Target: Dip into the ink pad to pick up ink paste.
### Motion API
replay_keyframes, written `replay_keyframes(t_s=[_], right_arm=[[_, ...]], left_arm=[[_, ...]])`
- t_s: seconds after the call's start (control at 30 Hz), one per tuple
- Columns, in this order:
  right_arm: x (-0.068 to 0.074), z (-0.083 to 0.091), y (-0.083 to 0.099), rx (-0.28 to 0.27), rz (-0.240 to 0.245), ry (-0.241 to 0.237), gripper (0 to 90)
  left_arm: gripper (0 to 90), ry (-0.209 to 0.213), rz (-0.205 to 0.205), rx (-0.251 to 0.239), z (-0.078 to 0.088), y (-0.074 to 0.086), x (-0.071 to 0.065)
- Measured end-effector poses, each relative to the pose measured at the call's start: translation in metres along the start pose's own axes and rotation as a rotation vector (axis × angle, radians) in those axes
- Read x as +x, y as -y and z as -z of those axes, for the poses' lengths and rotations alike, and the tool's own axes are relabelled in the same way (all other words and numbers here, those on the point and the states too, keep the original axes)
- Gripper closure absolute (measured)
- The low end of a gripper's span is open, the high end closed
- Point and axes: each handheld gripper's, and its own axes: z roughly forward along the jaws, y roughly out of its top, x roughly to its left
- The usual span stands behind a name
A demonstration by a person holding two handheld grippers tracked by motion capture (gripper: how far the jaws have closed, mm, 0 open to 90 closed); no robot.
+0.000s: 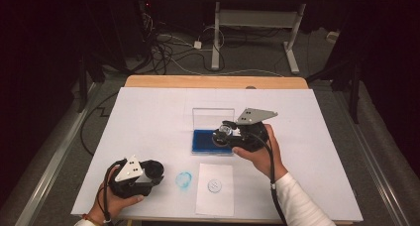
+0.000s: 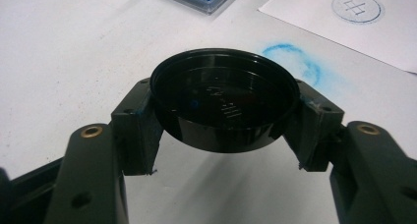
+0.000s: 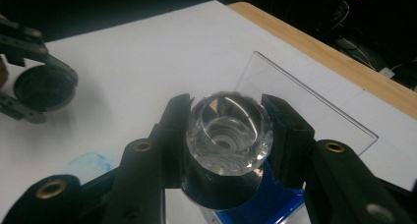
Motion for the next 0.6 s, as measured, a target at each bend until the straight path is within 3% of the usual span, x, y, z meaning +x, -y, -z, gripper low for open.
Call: replay_keyframes(t_s=[0.6], right_arm=[[0.018,0.033,0.007,-0.036,0.051,-0.017,57.5]], left_arm=[[36.5,0.008,-0.013,0.005,-0.004,-0.001,0.000]])
